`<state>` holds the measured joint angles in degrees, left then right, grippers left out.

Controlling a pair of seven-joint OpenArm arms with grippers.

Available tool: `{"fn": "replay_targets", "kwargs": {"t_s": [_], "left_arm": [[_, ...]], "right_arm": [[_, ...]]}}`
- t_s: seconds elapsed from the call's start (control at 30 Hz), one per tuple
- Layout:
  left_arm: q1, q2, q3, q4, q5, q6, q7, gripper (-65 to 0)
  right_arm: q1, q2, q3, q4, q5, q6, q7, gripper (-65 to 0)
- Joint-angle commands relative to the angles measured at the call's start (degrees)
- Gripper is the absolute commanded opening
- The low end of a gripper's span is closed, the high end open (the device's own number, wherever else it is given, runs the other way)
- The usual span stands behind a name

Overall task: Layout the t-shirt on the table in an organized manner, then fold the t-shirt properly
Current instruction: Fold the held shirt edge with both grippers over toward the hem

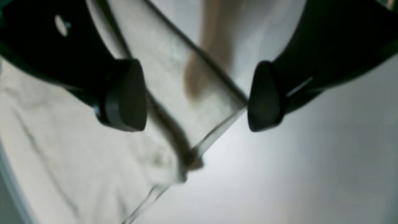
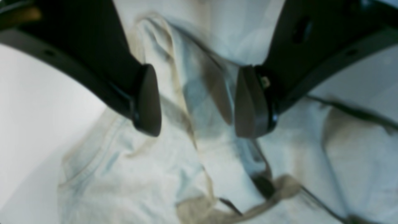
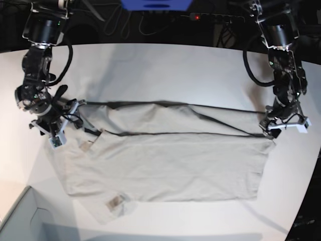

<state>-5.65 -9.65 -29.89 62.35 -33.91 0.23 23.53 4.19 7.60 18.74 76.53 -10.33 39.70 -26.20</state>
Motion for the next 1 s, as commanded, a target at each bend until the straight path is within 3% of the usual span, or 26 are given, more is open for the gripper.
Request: {"fn": "replay_targets", "kwargs": {"t_s": [0.0,0.13,0.2,0.27,0.4,0.43,0.73,0.97], "left_arm": [[-1.3,-0.9,-0.1,0.2,-0.3,-0.5,-1.3,-15.8],[-1.5,-0.9,0.0,-1.7,-0.1,-0.5,-1.3,-16.1],[-1.5,-0.9,0.0,-2.0,-0.1,-0.5,-1.3,-19.5],[-1.6,-0.9,0.0,-2.7,-0.1,-0.5,-1.3,-30.3],[-1.6,-0.9,0.0,-4.4,-0.2,-0.5,-1.4,-60.1],[-1.6,-0.9,0.0,-4.4,-0.2,-0.5,-1.4,-65.0],[-1.2,-2.3,-0.1,-3.6,-0.3,-0.5,-1.3,-64.9],[-1.2,-3.1,-0.1,-3.6,-0.3,-0.5,-1.3,-64.9]], "right_arm": [[0.3,0.6,0.1,1.1,0.7,0.3,0.8,-27.3],[0.3,0.8,0.1,1.1,0.7,0.3,0.6,-27.3],[0.3,0.9,0.1,1.1,0.7,0.3,0.5,-27.4],[0.3,1.1,0.1,1.1,0.7,0.3,0.5,-27.4],[-0.9,1.7,0.1,1.1,0.7,0.3,0.5,-27.3],[-0.9,1.7,0.1,1.1,0.7,0.3,0.4,-27.3],[-1.0,1.7,-0.4,0.7,0.8,0.3,0.8,-29.5],[3.0,1.8,-1.8,-6.5,0.7,0.3,0.6,-58.5]]}}
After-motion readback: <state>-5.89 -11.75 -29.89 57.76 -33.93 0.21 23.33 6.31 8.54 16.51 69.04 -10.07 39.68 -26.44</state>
